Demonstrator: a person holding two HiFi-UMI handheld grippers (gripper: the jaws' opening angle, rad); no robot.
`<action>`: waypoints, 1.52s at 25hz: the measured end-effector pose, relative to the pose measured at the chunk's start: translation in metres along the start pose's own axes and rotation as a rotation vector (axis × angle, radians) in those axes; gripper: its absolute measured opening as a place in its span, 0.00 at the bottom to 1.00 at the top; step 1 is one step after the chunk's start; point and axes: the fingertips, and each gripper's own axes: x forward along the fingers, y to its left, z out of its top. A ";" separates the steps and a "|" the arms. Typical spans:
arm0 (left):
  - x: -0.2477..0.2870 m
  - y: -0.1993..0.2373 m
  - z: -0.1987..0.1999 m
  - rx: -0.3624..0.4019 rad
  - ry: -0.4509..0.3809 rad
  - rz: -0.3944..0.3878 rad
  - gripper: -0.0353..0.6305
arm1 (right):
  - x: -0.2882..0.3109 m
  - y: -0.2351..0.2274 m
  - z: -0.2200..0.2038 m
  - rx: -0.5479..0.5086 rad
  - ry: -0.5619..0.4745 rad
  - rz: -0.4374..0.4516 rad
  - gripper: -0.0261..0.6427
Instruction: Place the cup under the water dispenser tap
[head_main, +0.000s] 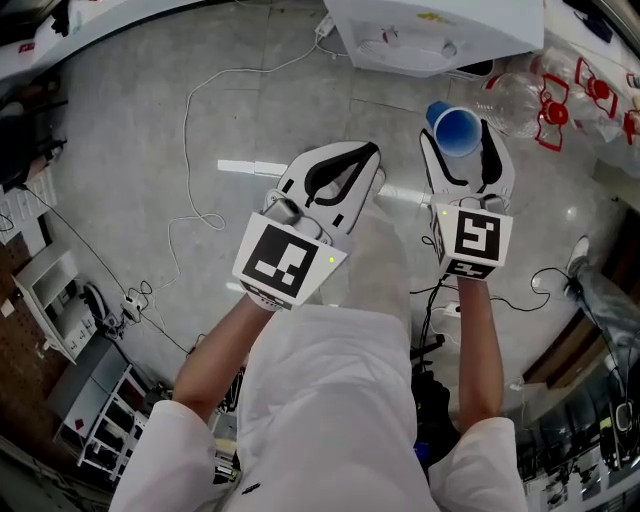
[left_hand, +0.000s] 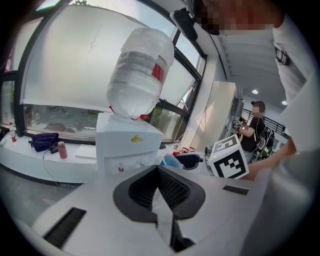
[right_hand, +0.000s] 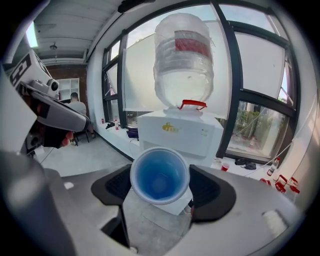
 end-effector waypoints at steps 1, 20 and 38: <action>0.003 0.003 -0.002 0.003 0.000 0.001 0.05 | 0.005 0.000 -0.003 -0.003 0.002 0.002 0.59; 0.058 0.042 -0.036 0.020 0.026 0.009 0.05 | 0.094 -0.029 -0.060 -0.020 0.048 -0.029 0.59; 0.093 0.075 -0.063 -0.004 0.055 0.020 0.05 | 0.158 -0.043 -0.111 -0.038 0.095 -0.048 0.59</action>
